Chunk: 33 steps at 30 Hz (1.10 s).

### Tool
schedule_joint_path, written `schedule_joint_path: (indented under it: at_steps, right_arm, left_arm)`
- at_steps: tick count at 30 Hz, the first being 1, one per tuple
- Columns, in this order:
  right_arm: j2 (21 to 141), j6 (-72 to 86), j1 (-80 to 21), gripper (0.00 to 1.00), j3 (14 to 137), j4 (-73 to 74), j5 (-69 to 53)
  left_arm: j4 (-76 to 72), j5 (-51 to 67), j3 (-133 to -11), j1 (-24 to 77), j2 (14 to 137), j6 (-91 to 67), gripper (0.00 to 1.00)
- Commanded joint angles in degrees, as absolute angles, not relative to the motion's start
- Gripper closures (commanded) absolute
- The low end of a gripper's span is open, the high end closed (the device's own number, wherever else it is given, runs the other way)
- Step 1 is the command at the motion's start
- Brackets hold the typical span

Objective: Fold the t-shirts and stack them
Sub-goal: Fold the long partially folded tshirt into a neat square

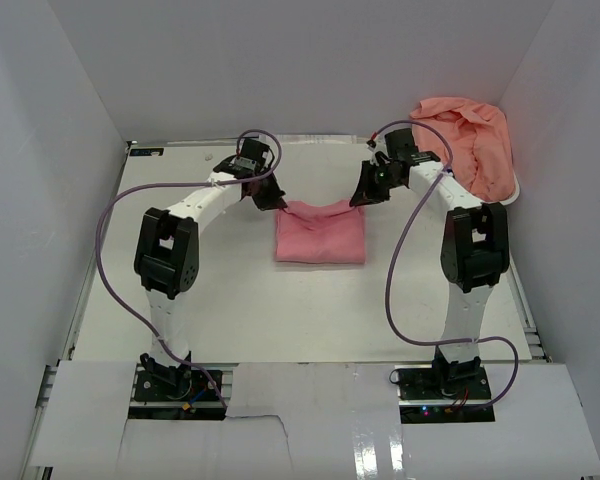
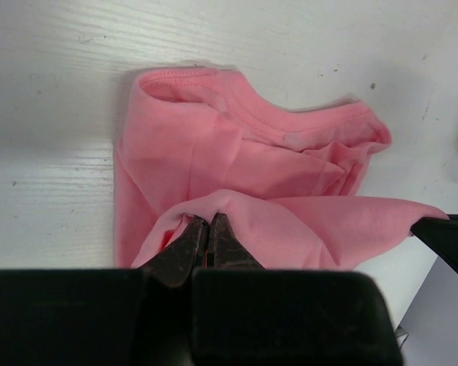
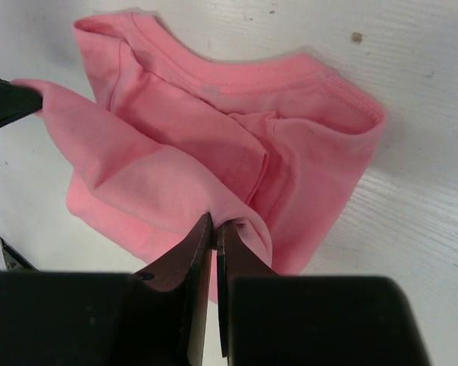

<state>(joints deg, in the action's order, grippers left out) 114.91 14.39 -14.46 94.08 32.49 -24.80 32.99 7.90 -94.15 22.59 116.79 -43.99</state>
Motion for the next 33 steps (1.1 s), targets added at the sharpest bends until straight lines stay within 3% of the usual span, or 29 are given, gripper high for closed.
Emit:
schedule_joint_path:
  at_steps: [1,12,16,19,20,21,25,27,28,29,30,31,33]
  right_arm:
    - [115.5,13.7,-13.7,0.92,97.7,31.0,-26.1]
    - [119.3,14.1,-13.1,0.89,101.2,30.9,-26.4]
    - [120.8,14.3,-12.9,0.81,102.2,30.9,-25.8]
    - [121.6,15.4,-12.7,0.70,102.6,30.2,-23.9]
    - [121.7,15.7,-12.7,0.70,102.5,29.8,-23.2]
    - [121.6,16.5,-12.5,0.71,102.4,28.6,-21.8]
    - [122.0,18.3,-11.8,0.92,102.1,25.8,-20.7]
    - [122.5,18.7,-11.6,0.92,102.5,24.7,-20.6]
    - [122.7,19.1,-11.5,0.77,102.6,24.5,-20.4]
    - [123.1,19.2,-11.5,0.68,102.9,24.4,-20.0]
    - [123.1,19.2,-11.5,0.64,102.8,24.3,-19.6]
    - [123.0,19.8,-11.5,0.58,102.5,23.4,-19.1]
    - [121.6,20.1,-11.5,0.51,99.6,21.0,-18.3]
  left_arm:
    - [33.3,7.6,-98.1,22.1,115.8,-44.1,1.00]
    - [35.6,8.2,-103.2,22.1,120.1,-43.8,1.00]
    - [35.7,8.3,-103.4,21.7,121.1,-43.8,1.00]
    - [35.6,8.0,-102.6,21.2,121.4,-44.2,0.92]
    - [35.5,7.0,-102.2,20.8,121.3,-44.5,0.85]
    - [35.4,6.6,-101.2,20.5,120.9,-44.7,0.85]
    - [32.8,6.5,-97.8,18.7,119.7,-46.1,0.84]
    - [32.4,6.9,-98.1,17.8,120.1,-46.1,0.82]
    - [32.4,7.4,-98.7,17.6,121.1,-46.0,0.75]
    - [32.5,7.7,-99.4,17.4,121.7,-45.2,0.62]
    - [32.6,8.0,-100.0,17.3,122.3,-45.0,0.27]
    - [33.2,7.6,-100.9,17.3,122.7,-45.3,0.04]
    - [33.0,7.2,-101.2,17.1,122.9,-45.6,0.02]
